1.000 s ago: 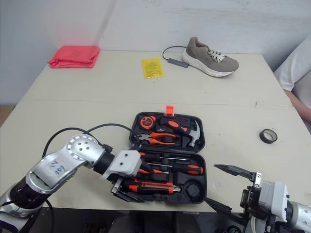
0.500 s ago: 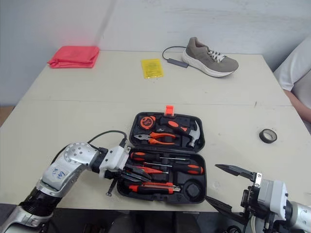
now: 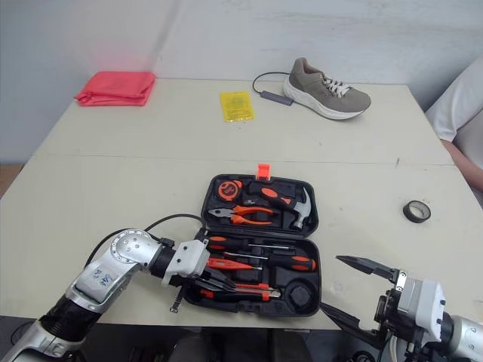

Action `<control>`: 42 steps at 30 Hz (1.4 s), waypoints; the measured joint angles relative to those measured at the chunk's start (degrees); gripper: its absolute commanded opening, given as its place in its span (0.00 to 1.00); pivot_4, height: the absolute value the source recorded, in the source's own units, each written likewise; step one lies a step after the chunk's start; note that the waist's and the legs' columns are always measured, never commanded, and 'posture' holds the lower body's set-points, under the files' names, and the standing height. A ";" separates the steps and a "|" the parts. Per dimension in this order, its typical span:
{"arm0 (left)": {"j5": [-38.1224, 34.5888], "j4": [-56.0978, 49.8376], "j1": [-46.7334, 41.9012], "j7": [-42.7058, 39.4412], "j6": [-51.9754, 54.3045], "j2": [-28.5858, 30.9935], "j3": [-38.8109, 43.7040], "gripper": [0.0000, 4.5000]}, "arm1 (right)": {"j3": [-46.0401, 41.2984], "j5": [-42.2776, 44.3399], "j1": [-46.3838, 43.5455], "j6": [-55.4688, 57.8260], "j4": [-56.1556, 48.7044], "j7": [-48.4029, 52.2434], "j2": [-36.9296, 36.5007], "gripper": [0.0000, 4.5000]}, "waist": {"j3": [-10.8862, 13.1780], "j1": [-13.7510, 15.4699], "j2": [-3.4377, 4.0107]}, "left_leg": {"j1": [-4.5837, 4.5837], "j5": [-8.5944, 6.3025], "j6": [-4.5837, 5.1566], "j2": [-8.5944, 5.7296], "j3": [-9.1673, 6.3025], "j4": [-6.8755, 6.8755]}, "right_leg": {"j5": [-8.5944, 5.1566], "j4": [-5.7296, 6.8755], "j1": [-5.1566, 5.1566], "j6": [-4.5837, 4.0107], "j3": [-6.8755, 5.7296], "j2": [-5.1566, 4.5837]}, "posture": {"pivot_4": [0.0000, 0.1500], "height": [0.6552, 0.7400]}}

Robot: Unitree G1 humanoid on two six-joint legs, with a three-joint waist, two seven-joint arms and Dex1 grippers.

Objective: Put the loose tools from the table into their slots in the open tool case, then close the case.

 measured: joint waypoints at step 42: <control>-12.38 11.89 5.27 9.04 -5.84 1.63 25.88 0.91 | -22.85 -1.35 3.11 -11.89 26.23 -3.80 6.64 1.00 | -0.90 -0.24 0.35 | 0.10 -0.20 0.32 -0.30 0.00 -0.43 | -0.05 -0.34 0.13 -0.07 -0.21 -0.67 | 1.00 1.00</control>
